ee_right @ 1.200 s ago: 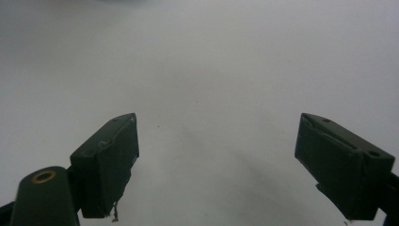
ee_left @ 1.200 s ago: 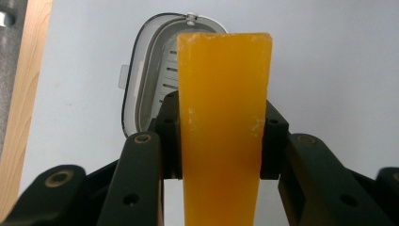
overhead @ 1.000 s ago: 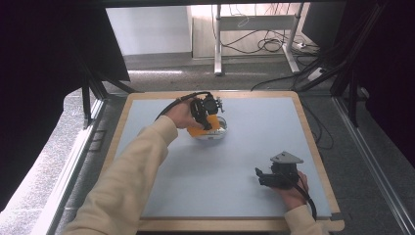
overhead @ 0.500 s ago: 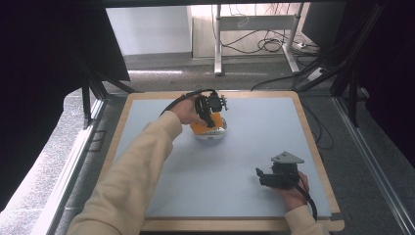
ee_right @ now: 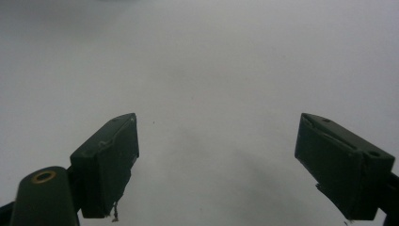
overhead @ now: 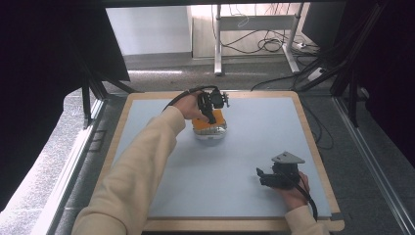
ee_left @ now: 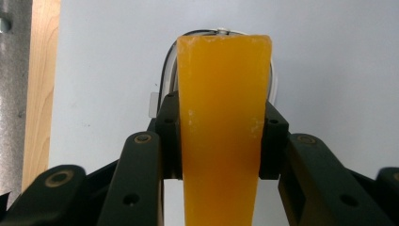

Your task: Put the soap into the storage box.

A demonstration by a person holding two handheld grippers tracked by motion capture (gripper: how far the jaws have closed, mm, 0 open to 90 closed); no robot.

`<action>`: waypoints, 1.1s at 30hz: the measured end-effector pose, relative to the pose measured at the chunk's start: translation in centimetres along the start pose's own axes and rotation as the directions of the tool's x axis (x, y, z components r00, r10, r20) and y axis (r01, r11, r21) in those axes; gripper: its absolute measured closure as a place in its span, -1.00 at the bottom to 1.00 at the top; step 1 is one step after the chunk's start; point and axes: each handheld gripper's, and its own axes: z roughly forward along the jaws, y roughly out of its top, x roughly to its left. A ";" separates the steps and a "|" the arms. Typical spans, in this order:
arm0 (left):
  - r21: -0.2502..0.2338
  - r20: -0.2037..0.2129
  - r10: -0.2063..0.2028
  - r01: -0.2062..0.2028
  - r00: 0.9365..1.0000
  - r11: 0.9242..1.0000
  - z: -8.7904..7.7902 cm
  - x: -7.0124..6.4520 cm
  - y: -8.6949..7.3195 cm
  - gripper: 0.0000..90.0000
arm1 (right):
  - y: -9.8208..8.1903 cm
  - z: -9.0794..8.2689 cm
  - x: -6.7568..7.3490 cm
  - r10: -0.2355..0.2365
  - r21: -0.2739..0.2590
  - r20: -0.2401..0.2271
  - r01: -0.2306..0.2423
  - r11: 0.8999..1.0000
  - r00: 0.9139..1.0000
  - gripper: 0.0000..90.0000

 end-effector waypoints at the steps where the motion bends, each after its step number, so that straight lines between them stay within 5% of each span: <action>1: 0.007 0.000 0.003 -0.003 1.000 1.000 0.1 0.0 0.1 0.38 | 0.0 0.0 0.0 0.000 0.000 0.001 0.000 1.000 1.000 -0.68; 24: 0.048 0.039 0.005 -0.007 0.999 0.999 3.1 0.5 0.4 0.38 | -0.1 -0.1 0.1 0.000 0.003 -0.003 0.000 1.000 1.000 -0.68; 33: -0.006 -0.026 -0.024 0.024 0.999 1.000 3.0 0.8 0.4 0.27 | -0.1 -0.1 0.1 -0.001 0.003 -0.004 0.001 1.000 1.000 -0.68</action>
